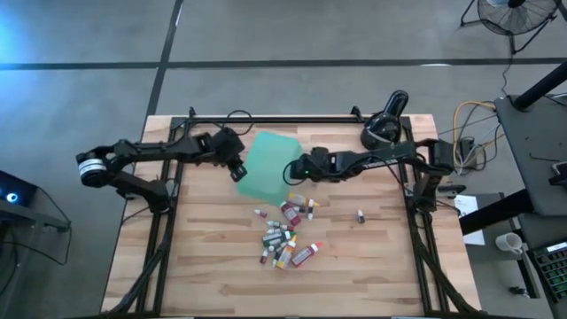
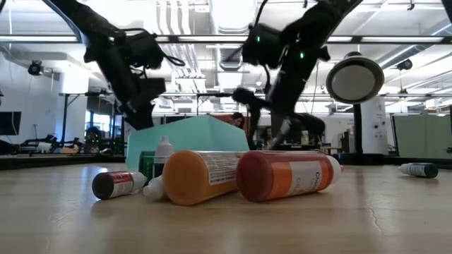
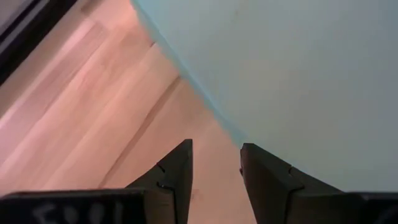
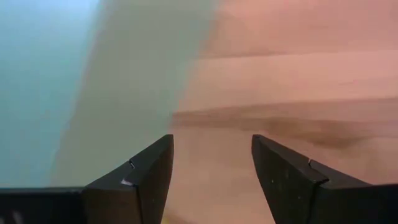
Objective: Pick & Place food coloring
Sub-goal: Prepare the green bin, then adjust the yellow big food coloring bottle
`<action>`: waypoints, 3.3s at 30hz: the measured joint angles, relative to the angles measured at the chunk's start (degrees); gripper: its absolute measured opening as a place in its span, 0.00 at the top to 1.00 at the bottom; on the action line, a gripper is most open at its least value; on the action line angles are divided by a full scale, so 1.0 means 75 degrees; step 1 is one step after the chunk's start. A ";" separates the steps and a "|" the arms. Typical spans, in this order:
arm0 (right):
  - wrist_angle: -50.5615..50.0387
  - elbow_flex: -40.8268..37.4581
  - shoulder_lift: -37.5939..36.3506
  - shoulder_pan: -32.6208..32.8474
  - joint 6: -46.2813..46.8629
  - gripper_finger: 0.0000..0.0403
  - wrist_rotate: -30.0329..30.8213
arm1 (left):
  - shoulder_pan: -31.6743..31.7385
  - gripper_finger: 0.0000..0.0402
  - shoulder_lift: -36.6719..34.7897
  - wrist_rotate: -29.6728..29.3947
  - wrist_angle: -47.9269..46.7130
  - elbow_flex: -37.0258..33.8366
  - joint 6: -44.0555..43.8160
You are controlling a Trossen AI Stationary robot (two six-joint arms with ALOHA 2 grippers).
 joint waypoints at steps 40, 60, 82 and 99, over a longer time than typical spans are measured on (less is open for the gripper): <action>0.2549 0.2443 0.1374 0.0133 -0.5070 0.48 -0.1274 | -0.0230 0.73 0.0491 0.0553 -0.0634 0.0052 -0.0045; -0.4336 0.2405 0.0536 0.0863 -0.6139 0.48 -0.0678 | -0.0350 0.73 -0.2101 0.1213 -0.1011 -0.0597 -0.0405; -0.3430 0.1330 0.0818 0.1279 -0.3423 0.48 -0.1261 | -0.0423 0.73 -0.2120 0.1324 -0.1004 -0.0682 -0.0566; -0.2578 0.0486 0.0777 0.1285 -0.5361 0.65 -0.1046 | -0.0423 0.73 -0.2116 0.1313 -0.1004 -0.0682 -0.0797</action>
